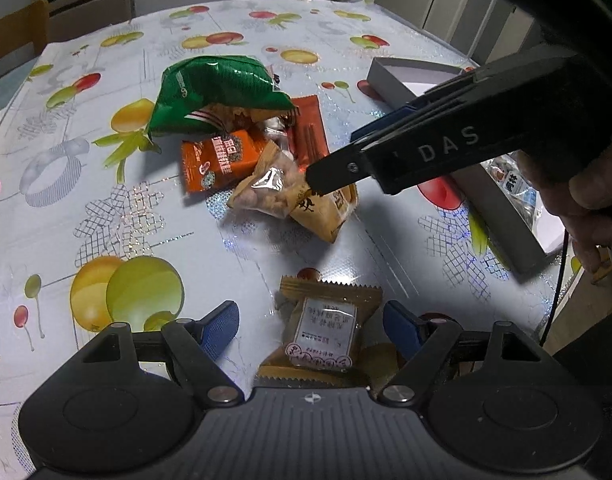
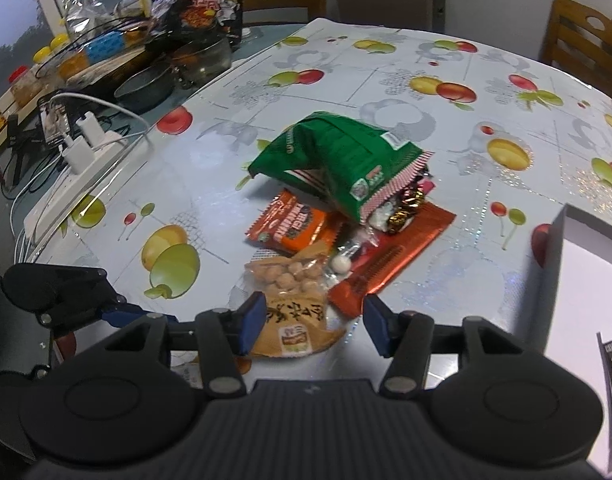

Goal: Organize snacks
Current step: 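Grasp the peanut bag with the right tool while the left tool grasps the tan cookie packet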

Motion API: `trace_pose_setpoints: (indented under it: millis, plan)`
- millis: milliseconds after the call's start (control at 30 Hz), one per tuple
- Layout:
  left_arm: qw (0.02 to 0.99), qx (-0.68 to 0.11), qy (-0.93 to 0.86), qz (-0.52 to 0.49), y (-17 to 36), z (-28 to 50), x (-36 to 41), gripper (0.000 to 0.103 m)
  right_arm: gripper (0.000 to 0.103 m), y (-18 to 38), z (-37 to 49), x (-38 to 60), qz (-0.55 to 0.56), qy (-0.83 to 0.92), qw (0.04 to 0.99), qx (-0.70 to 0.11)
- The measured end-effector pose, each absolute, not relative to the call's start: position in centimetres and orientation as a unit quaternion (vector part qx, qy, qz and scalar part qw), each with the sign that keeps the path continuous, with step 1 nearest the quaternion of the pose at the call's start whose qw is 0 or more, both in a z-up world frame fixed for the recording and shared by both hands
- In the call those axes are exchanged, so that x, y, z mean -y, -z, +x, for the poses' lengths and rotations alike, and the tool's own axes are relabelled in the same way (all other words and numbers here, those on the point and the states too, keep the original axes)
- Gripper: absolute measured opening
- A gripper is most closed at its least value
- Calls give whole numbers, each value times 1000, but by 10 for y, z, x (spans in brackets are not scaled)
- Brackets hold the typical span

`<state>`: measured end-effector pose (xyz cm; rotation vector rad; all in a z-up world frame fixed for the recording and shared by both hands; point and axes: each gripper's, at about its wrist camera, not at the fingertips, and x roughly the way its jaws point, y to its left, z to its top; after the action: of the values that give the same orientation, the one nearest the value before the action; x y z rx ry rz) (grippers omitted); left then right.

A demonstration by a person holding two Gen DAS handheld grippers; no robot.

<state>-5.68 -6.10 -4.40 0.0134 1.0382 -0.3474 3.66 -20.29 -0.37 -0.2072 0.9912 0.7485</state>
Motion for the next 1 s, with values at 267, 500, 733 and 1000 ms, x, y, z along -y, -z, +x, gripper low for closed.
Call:
trace_pose_setpoints:
  millis: [267,500,733,1000]
  plan:
    - [844,-505,180,8,49,-58,64,69,57,11,38,190,-111,-357,800,-469]
    - [844,-500,193,37,51,-58,71,59,57,18,39,179,-130,-365,791,-473]
    - [847,-492,192,65,51,-56,73,43,57,29,40,171,-153,-367,784,-477]
    - [853,-491,167,58,51,-53,63,41,51,36,37,166,-170,-371,780,-474]
